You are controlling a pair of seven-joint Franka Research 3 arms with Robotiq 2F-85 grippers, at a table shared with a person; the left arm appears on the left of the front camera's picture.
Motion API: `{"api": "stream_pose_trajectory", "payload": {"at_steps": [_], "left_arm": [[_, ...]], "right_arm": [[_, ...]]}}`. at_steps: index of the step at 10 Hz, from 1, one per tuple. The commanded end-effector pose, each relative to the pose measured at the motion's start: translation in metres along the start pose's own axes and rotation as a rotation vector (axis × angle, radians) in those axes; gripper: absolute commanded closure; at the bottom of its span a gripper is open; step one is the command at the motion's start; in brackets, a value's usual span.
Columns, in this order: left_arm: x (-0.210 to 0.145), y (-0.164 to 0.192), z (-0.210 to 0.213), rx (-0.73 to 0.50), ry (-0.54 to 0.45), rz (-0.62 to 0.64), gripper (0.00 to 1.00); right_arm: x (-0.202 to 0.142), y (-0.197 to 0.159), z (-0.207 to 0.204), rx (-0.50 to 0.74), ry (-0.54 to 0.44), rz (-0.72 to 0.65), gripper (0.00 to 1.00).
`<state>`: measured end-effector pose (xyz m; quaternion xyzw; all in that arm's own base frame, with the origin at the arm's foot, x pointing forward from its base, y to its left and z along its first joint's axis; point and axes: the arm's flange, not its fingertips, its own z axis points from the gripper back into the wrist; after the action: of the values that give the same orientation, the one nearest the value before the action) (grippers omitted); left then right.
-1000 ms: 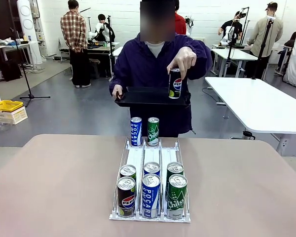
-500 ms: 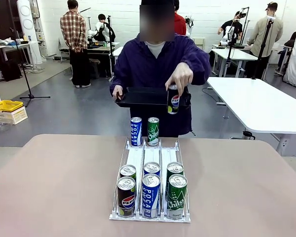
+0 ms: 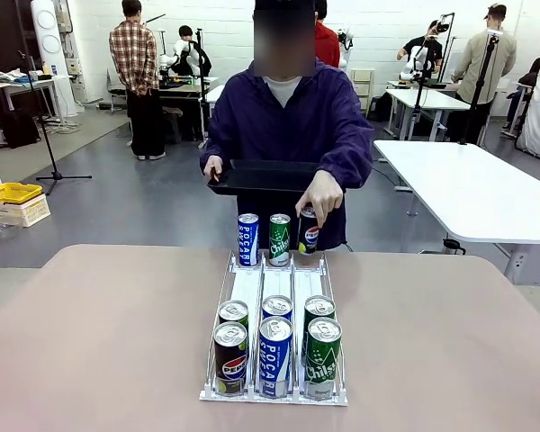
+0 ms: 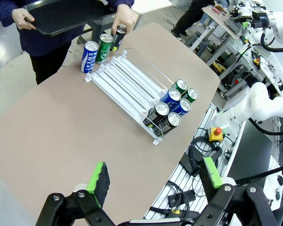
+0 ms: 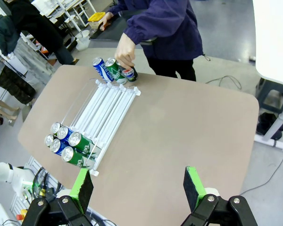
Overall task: Retrieve and hand over the desired beverage to the person.
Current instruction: Pick up a can of the same type that the person held from the Automatic Can Dispenser.
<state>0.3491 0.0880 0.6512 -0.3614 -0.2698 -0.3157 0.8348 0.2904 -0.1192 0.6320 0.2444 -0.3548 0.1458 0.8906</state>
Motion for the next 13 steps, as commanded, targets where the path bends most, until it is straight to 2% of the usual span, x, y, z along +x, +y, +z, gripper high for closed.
{"api": "stream_pose_trajectory", "payload": {"at_steps": [1, 10, 11, 12, 13], "left_arm": [[0.002, 0.001, 0.002, -0.014, -0.013, -0.019, 0.0], [0.0, 0.0, 0.0, 0.0, 0.0, 0.0, 0.0], [0.037, -0.045, -0.041, 0.103, 0.303, -0.255, 0.0], [0.069, -0.09, -0.095, 0.059, 0.614, -0.439, 0.0], [0.091, -0.126, -0.15, 0.036, 0.834, -0.55, 0.0]], "right_arm": [[0.001, 0.0, -0.001, 0.022, -0.007, 0.01, 0.0], [0.001, 0.0, -0.001, 0.022, -0.007, 0.01, 0.0], [0.001, 0.0, -0.001, 0.022, -0.007, 0.01, 0.0], [0.001, 0.0, -0.001, 0.022, -0.007, 0.01, 0.0], [0.001, 0.0, -0.001, 0.022, -0.007, 0.01, 0.0]]}}
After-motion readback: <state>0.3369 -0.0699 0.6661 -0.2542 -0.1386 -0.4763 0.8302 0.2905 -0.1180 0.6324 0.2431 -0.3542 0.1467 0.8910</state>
